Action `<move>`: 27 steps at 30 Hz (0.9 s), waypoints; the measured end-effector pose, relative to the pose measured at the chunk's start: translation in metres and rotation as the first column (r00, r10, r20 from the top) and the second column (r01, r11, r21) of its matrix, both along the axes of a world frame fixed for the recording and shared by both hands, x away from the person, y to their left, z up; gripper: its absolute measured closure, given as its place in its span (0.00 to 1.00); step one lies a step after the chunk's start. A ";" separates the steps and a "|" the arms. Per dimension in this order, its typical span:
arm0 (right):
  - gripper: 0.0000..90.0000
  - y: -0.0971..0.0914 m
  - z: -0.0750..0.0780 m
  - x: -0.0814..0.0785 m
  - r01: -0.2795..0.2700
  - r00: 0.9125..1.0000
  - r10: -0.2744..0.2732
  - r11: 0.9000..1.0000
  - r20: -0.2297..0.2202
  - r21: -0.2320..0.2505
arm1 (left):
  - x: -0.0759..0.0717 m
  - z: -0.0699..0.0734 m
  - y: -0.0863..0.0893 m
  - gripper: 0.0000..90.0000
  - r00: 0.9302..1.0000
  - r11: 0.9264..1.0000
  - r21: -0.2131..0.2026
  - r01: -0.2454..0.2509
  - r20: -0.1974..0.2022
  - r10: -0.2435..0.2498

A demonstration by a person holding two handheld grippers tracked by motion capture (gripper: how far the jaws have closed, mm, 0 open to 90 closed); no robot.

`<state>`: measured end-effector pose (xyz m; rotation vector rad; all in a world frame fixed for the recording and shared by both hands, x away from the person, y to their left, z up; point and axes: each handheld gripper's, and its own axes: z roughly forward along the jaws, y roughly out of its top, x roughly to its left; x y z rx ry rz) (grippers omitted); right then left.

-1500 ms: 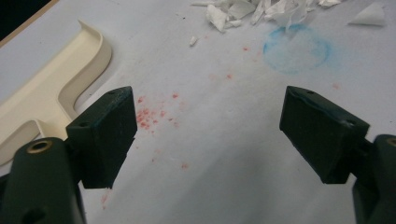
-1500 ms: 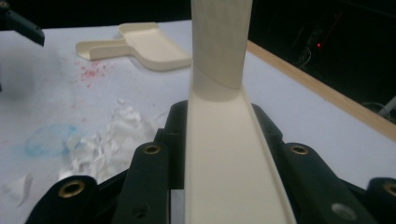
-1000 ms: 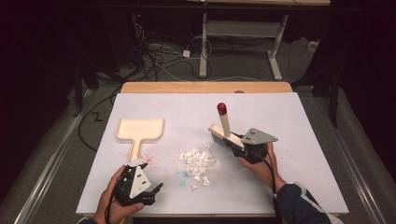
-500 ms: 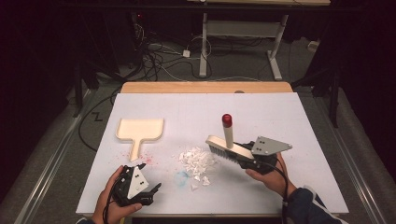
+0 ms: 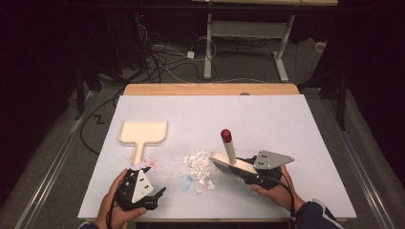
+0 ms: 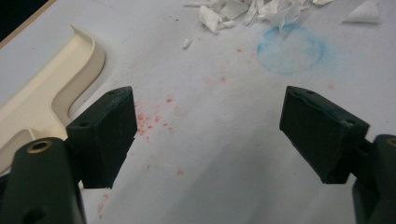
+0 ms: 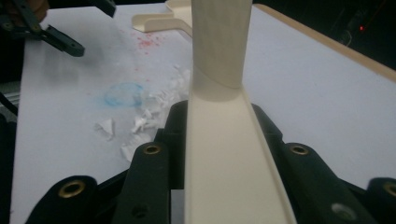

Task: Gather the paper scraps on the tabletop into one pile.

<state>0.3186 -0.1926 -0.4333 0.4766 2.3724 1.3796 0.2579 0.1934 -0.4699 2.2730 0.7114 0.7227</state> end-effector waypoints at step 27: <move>0.75 0.031 -0.012 -0.030 -0.173 0.982 0.176 0.984 -0.067 0.041 | 0.000 0.001 0.002 0.20 1.000 1.000 -0.010 -0.005 0.007 0.005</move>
